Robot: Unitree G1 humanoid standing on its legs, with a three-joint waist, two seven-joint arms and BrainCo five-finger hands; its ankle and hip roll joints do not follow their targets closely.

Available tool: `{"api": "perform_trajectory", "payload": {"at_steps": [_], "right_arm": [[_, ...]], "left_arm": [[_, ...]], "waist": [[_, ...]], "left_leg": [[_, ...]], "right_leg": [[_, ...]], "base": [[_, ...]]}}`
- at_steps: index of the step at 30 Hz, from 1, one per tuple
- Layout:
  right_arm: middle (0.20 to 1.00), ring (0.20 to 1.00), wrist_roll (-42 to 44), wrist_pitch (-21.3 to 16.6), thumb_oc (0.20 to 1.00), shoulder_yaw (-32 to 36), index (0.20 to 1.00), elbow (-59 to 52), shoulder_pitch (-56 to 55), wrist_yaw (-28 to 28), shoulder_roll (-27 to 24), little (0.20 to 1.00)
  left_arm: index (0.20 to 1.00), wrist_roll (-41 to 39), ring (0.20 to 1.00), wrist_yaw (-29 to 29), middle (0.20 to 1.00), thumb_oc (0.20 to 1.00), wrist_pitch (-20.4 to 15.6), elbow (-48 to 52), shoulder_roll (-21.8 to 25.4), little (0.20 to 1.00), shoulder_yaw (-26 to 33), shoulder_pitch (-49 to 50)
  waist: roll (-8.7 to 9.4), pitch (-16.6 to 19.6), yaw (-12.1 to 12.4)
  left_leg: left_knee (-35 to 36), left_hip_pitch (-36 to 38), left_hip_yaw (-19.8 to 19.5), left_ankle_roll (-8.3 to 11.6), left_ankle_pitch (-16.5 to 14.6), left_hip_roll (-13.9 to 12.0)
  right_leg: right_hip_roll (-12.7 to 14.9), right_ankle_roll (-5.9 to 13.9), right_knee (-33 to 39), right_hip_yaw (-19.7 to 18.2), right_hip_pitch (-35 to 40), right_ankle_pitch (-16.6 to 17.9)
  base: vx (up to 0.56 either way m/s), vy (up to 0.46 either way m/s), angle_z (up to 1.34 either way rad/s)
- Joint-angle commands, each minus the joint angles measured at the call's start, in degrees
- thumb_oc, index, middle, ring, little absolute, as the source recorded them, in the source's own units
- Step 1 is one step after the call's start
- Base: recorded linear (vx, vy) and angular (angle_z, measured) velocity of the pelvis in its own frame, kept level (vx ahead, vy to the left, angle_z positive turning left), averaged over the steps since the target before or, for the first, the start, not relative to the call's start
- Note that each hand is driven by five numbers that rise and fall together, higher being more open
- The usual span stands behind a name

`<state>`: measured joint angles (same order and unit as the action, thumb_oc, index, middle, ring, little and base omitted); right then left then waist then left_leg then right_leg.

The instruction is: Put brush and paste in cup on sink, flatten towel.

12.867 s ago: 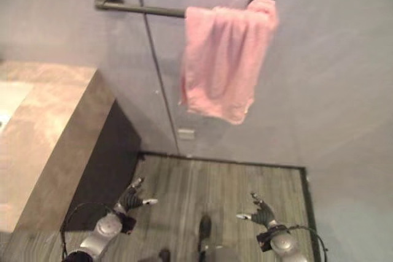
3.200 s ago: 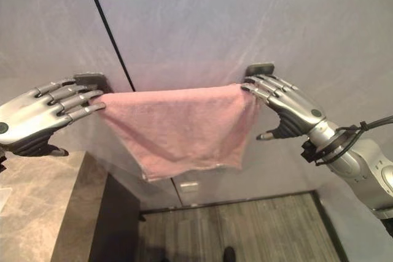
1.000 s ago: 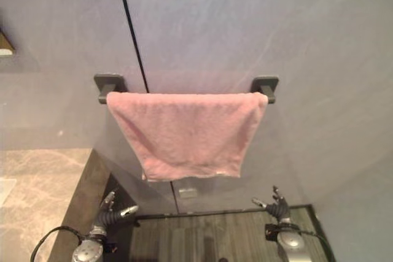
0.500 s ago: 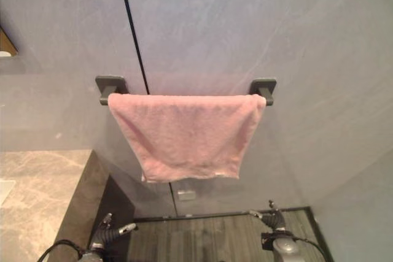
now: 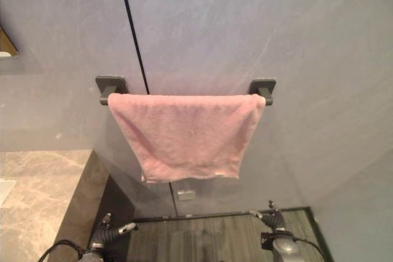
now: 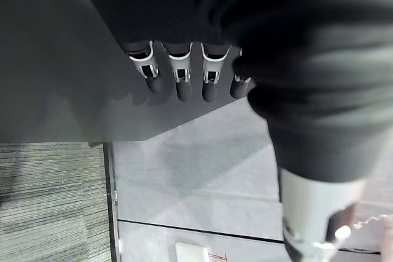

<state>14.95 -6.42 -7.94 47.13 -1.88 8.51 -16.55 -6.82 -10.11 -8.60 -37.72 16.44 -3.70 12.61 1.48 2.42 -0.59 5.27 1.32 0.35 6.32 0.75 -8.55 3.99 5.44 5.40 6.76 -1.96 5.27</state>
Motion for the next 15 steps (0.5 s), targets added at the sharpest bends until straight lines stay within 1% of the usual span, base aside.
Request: {"api": "perform_trajectory", "payload": {"at_steps": [1,15], "right_arm": [[1.0,1.0,0.2,-2.0,1.0,1.0,1.0,-0.5,2.8,0.5,0.5,1.0],[1.0,1.0,0.0,-1.8,1.0,0.5,1.0,0.1,3.2,0.8,0.7,1.0]], "left_arm": [[1.0,-1.1,1.0,-1.3,1.0,1.0,-2.4,-1.3,1.2,1.0,-1.6,-2.7],[1.0,-1.2,1.0,-1.4,1.0,1.0,-2.3,-1.2,1.4,1.0,-2.1,-2.6]], "waist": [[2.2,0.4,1.0],[2.19,0.2,1.0]], "left_leg": [[-0.3,-1.7,2.1,-0.3,2.1,0.4],[-0.3,-1.7,2.2,-0.51,1.9,0.6]], "right_leg": [[4.1,3.58,-0.4,2.0,0.5,-0.6],[4.2,3.65,-0.4,1.8,0.5,-0.6]], "base": [[0.0,0.0,0.0],[0.0,0.0,0.0]]}}
